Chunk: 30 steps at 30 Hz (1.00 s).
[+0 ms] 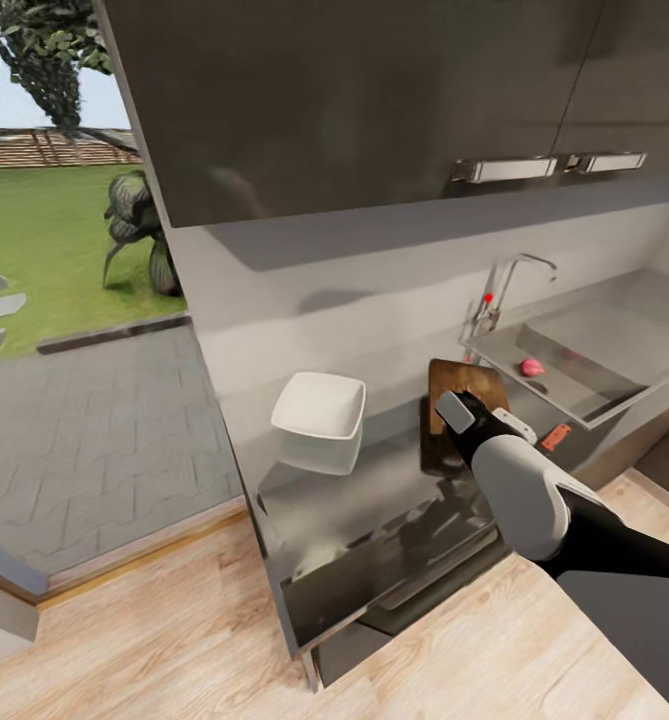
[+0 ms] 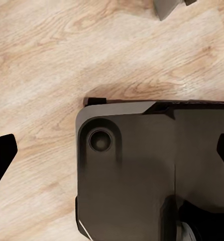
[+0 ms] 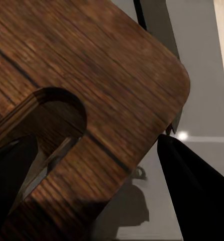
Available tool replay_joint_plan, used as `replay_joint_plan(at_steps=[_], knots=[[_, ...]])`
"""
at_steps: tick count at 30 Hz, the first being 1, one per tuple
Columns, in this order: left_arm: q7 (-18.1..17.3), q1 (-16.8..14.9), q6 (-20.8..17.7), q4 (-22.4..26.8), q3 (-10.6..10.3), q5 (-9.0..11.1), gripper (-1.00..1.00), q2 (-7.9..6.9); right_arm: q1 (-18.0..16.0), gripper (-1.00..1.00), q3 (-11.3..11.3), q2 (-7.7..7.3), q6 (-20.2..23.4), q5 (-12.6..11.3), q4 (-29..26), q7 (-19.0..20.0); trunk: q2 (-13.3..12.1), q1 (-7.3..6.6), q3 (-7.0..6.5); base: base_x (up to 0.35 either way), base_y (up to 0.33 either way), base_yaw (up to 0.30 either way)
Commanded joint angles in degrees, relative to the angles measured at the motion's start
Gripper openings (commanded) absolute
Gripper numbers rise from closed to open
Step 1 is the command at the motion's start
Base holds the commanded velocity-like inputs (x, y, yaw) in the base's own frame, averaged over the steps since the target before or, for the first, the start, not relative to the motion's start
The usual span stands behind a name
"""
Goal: In the kitchen, take the Vidalia onion out of the sink, dice it on the chopping board with the paring knife, put the diced onion into the bowl on the countertop, then place both the paring knife and the chopping board into the sink.
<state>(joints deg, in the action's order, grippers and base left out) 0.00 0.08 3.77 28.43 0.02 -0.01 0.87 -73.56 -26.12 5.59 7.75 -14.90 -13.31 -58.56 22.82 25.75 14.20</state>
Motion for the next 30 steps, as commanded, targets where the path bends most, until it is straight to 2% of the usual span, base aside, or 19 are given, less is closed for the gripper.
replay_joint_plan(at_steps=[1,3,7,8,13,19,24,30], knots=[[0.0,0.0,0.1,0.1,0.0,0.0,1.0,0.01,0.0,-1.0,0.4,0.22,0.6,-0.3,-0.2,-0.2,0.1,0.03,0.0,0.0,0.0,-0.046],[0.0,0.0,0.1,0.1,0.0,0.0,1.0,-0.03,0.0,-1.0,1.7,0.62,0.6,0.0,-0.3,-0.1,0.1,0.03,-0.18,0.0,0.0,-0.053],[0.0,0.0,0.1,0.1,0.1,0.0,1.0,0.0,0.0,-1.0,6.8,0.97,0.6,0.1,-0.4,0.0,0.1,0.03,-0.55,0.0,0.0,-0.059],[0.0,0.0,0.1,0.1,0.0,0.1,1.0,0.0,0.0,-1.0,7.2,0.98,0.7,0.1,-0.4,0.0,0.1,0.03,-0.64,0.0,0.0,-0.061],[0.0,0.0,0.1,0.1,-0.1,0.1,1.0,0.01,0.0,-1.0,7.7,1.04,1.1,0.1,-0.5,0.0,0.1,0.03,-1.1,0.0,-0.042,-0.062],[0.0,0.0,0.1,0.0,-0.1,0.1,1.0,0.01,0.0,-1.0,7.8,1.01,2.5,0.1,-0.7,1.3,0.1,0.03,-1.65,0.0,-0.204,-0.063],[0.0,0.0,0.1,0.0,-0.1,0.1,1.0,0.01,0.0,-1.0,7.7,0.96,5.7,0.1,-0.7,5.2,0.1,0.03,-2.1,0.0,-0.248,-0.055],[0.0,0.0,0.1,0.0,-0.1,0.1,1.0,0.01,0.0,-1.0,7.7,0.9,7.3,0.1,-0.8,7.2,0.1,0.03,-2.65,-0.042,-0.254,-0.011]])
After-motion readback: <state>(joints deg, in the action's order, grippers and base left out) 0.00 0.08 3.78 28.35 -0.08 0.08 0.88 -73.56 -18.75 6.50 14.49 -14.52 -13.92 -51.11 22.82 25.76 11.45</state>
